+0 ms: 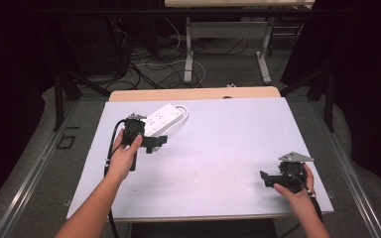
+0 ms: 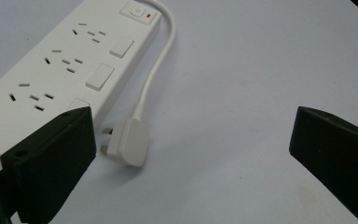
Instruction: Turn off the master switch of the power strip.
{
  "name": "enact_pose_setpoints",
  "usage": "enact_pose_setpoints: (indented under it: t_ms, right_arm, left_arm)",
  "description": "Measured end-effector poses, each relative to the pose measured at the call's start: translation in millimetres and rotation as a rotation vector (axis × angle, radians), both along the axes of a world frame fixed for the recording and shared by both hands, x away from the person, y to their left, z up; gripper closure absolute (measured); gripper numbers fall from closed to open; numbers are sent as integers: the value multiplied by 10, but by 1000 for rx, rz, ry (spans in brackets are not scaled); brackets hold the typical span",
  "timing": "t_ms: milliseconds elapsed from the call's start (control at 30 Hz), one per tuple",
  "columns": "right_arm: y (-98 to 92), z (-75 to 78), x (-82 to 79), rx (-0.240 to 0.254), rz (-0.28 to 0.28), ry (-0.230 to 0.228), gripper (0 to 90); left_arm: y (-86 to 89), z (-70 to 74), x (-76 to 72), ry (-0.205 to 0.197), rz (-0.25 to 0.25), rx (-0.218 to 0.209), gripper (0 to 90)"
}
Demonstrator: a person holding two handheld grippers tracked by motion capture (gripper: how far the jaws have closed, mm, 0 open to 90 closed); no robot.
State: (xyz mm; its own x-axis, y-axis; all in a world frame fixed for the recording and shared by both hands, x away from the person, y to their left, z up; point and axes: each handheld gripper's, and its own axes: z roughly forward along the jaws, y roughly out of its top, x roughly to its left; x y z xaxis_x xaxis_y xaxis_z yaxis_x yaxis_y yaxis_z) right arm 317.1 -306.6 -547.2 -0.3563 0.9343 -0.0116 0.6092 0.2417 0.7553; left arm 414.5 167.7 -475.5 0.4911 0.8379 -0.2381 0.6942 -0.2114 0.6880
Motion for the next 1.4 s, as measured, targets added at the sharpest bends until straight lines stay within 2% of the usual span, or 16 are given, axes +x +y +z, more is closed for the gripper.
enact_pose_setpoints:
  t_ms: [133,167,233,533,800,1000,1133,1200,1233,1267,1333,1400]
  right_arm:
    - [1,9,-2,4,-4,-1,0]
    - [-5,22,-7,-10,-4,13,0]
    - [-2,8,-3,-5,-11,-7,0]
    - [-3,15,-12,-2,-13,-5,0]
    - [-13,14,-16,-8,-12,-9,0]
    - [-15,10,-16,-10,-9,-7,0]
    - [-20,9,-16,-8,-5,-8,0]
    - [-20,8,-18,-6,-9,-7,0]
    - [-19,8,-17,-5,-11,-8,0]
    - [-22,9,-17,-6,-6,-8,0]
    - [-22,8,-17,-7,-6,-8,0]
    - [-22,8,-17,-6,-6,-8,0]
  left_arm:
    - [31,-12,-82,-3,-11,-12,4]
    - [42,-15,-103,-2,-12,-13,4]
    - [60,-35,-143,-7,-12,-17,4]
    - [166,-125,-340,-28,-17,-41,4]
    - [210,-275,-510,-53,-14,-64,4]
    - [238,-420,-585,-53,-14,-74,4]
    - [287,-473,-620,-58,-4,-80,4]
    - [320,-490,-641,-47,-12,-74,4]
    - [325,-516,-652,-63,-1,-82,5]
    - [349,-515,-657,-50,-13,-75,5]
    - [368,-542,-671,-56,-6,-80,5]
    - [375,-574,-682,-66,3,-63,5]
